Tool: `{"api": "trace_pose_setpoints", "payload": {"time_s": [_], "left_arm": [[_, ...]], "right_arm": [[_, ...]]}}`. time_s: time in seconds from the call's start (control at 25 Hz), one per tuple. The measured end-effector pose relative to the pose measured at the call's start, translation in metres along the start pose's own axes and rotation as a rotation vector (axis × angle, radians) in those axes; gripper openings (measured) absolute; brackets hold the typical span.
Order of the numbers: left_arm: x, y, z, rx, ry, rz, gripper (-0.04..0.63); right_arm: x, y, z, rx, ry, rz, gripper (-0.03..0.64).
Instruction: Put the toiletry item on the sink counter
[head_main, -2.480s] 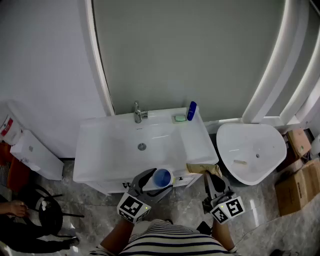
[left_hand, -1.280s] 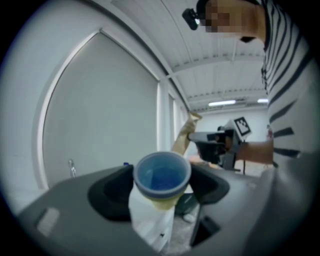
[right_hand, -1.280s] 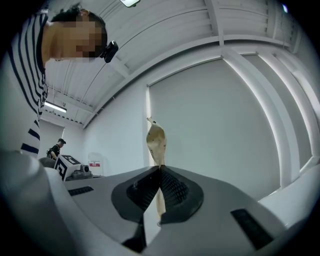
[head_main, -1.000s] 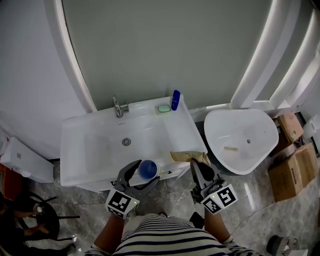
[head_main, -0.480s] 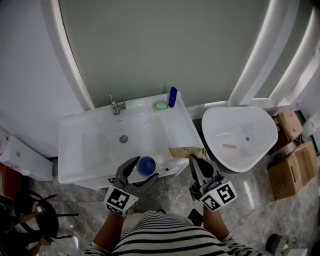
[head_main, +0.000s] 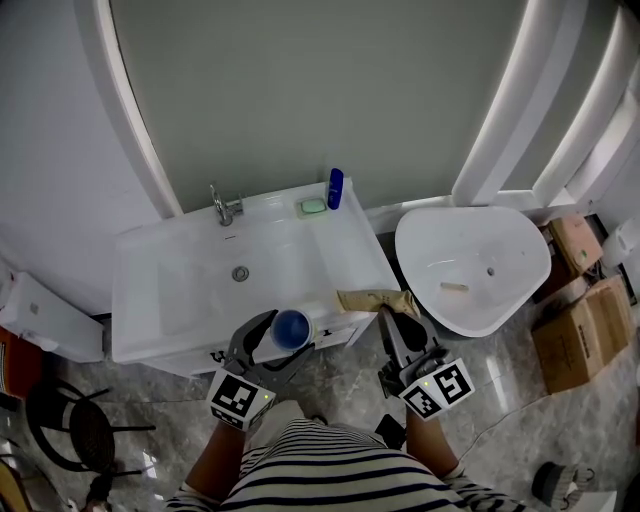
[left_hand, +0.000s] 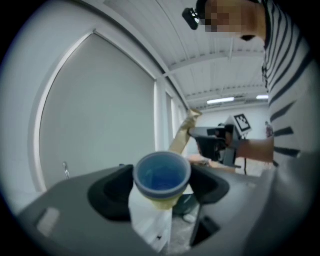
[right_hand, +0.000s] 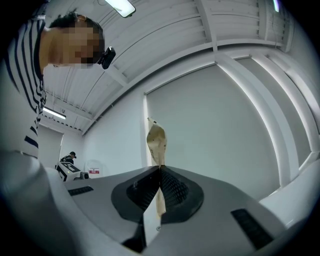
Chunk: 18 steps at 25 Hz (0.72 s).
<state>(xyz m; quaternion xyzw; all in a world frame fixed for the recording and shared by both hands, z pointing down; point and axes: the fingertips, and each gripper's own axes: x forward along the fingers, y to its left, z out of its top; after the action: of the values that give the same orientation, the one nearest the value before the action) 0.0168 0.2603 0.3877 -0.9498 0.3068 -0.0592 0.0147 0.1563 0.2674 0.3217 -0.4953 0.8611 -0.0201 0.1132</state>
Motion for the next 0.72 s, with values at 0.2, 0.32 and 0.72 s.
{"api": "trace_pose_setpoints", "payload": {"time_s": [0.2, 0.32, 0.72], "left_arm": [[0.004, 0.003, 0.0, 0.005, 0.002, -0.014, 0.353], [0.011, 0.011, 0.001, 0.01, -0.003, -0.022, 0.353], [0.06, 0.064, -0.006, -0.006, 0.0, -0.04, 0.353]], "right_arm": [[-0.001, -0.002, 0.003, -0.01, -0.006, -0.015, 0.009], [0.003, -0.006, 0.003, -0.017, -0.007, -0.022, 0.009], [0.057, -0.046, -0.004, -0.028, 0.01, -0.041, 0.009]]}}
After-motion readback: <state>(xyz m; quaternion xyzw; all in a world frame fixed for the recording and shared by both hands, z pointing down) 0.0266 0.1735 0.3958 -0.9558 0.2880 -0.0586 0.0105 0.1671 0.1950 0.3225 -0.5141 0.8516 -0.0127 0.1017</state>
